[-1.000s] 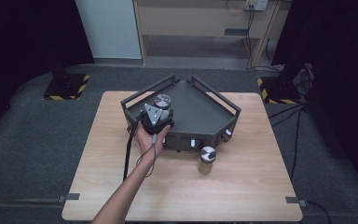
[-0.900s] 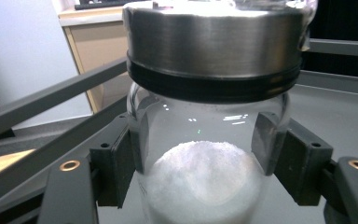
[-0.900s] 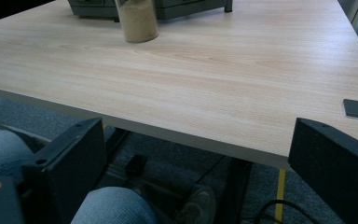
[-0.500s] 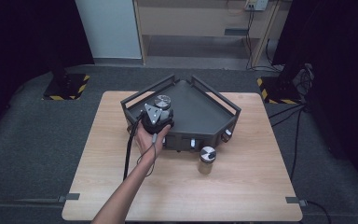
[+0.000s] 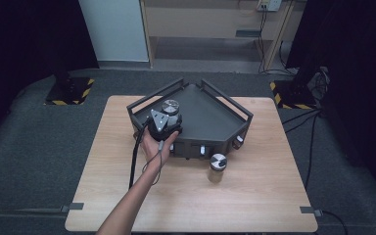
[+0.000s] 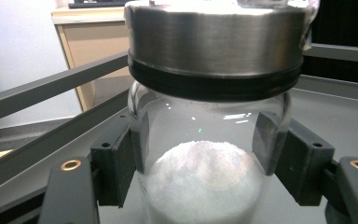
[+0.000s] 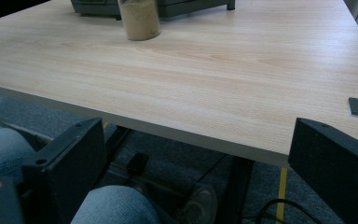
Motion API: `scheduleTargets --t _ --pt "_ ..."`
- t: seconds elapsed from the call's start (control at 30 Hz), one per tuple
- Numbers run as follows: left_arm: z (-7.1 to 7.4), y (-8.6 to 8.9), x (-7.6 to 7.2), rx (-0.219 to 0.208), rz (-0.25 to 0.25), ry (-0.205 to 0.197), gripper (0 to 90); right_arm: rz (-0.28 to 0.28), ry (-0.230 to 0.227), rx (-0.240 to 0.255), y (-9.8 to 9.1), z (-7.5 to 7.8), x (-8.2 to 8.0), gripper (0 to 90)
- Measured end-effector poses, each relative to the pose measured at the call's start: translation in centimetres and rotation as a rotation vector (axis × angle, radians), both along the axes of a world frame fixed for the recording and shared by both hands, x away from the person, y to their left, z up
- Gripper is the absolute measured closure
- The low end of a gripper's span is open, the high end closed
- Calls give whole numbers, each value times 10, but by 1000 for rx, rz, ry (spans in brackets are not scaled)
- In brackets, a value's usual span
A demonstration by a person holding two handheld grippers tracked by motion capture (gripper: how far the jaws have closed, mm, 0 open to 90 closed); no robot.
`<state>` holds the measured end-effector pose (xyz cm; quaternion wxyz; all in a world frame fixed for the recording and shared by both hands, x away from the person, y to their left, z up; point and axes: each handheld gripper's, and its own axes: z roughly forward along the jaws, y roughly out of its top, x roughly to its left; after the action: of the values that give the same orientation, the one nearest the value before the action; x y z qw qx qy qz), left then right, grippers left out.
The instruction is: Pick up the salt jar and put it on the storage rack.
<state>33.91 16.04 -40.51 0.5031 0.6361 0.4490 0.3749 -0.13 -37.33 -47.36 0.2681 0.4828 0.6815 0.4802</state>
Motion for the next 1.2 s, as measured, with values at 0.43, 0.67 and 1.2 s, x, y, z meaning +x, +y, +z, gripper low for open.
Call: scheduleTargets --t 0.43,0.67,1.2 --pt "3 -2 0 4 8 11 300 6 1 2 0 0 0 47" --pt "4 -3 0 5 9 15 299 7 -2 3 0 0 0 47" --pt "5 -3 0 8 10 20 299 4 -8 4 0 1 -2 47"
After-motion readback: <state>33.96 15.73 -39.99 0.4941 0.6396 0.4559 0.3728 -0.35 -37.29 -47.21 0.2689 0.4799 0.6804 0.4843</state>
